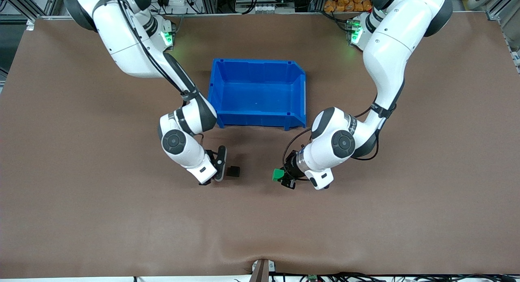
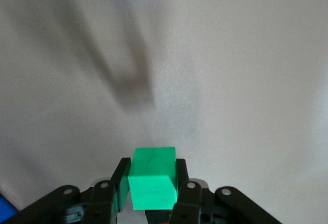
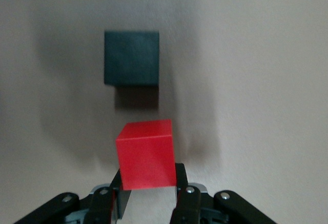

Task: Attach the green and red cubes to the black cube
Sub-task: 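Set the red cube against the black cube with the right gripper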

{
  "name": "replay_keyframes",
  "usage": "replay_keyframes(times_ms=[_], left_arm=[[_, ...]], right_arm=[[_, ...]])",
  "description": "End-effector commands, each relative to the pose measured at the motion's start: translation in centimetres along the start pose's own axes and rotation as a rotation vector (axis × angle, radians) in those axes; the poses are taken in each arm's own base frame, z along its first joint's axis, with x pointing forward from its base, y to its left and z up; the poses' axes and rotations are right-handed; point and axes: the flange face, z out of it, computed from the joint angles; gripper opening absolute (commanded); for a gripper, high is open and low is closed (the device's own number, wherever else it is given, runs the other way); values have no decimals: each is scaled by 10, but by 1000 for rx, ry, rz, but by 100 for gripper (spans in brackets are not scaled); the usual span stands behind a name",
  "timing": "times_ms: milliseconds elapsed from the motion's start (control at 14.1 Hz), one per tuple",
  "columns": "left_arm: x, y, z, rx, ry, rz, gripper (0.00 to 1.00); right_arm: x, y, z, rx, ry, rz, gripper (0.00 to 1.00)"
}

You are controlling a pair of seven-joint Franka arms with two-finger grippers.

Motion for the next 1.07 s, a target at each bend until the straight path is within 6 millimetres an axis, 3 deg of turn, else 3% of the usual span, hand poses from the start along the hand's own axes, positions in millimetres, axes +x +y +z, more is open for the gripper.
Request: replay_keyframes(times_ms=[0,284,356,498,711,995], left_arm=[[-10,4,4,-9,-14,-19,0],[-8,4,5,-8,-13,-22,0],[-8,4,5,-7,-13,-22,0],[-8,4,4,-9,-12,-22,0],[-5,5,1,-12,-11,-25,0],[-4,6,1,-12,-11,-27,0]], right_arm=[[16,-3,0,-10,-3,29,4],[21,-9,5,-9,-5,35,8],[23,-10,6,-13,2,37,14],[22,-8,6,-26,8,51,100],[16,-4,3,-24,9,65,100],[8,5,-20,-20,5,86,100]])
